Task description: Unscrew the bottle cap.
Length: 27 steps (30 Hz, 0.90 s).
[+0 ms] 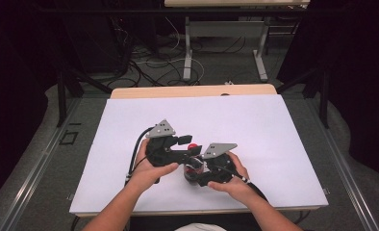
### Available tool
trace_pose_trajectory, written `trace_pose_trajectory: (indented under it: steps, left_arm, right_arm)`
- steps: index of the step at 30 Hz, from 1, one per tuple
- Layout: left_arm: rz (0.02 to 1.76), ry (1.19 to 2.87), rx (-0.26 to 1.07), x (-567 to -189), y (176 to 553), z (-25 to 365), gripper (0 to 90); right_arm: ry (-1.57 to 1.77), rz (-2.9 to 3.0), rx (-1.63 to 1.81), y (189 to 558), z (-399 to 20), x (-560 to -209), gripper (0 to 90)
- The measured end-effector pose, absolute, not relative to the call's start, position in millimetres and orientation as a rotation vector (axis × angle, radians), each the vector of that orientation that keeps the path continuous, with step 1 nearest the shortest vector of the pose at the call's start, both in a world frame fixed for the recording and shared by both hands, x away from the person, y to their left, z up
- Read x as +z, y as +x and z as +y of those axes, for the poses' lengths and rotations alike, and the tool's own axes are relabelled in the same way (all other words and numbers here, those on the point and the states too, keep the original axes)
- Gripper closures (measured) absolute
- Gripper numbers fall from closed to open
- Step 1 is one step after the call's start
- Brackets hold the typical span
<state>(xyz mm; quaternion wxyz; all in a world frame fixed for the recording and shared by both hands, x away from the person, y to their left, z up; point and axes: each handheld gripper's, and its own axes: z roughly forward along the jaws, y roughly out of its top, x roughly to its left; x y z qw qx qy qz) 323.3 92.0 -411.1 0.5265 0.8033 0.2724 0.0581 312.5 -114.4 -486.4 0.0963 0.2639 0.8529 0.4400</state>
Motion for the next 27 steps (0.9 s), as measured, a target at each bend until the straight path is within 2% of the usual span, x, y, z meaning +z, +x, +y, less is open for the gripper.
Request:
trace_pose_trajectory:
  steps: [6, 13, 17, 20, 27]
  left_arm:
    - [0.563, 1.958, 0.103, -410.5, 328.5, 101.3, 45.7]
    - [0.531, 1.964, 0.089, -418.3, 333.9, 96.1, 50.5]
    - [0.53, 1.957, 0.068, -420.0, 333.5, 90.7, 56.0]
    - [0.528, 1.965, 0.118, -419.9, 330.4, 86.3, 61.9]
    - [0.792, 1.889, 0.286, -420.4, 313.3, 71.8, 62.5]
  right_arm:
    - [0.76, 2.521, 1.324, 312.3, -113.3, -486.8, 30.4]
    - [0.734, 2.528, 1.323, 311.6, -111.6, -487.6, 30.4]
    - [0.723, 2.534, 1.329, 310.8, -110.9, -488.0, 30.4]
    - [0.73, 2.538, 1.323, 310.7, -110.7, -488.0, 30.4]
    - [0.798, 2.506, 1.296, 311.6, -110.8, -488.4, 30.4]
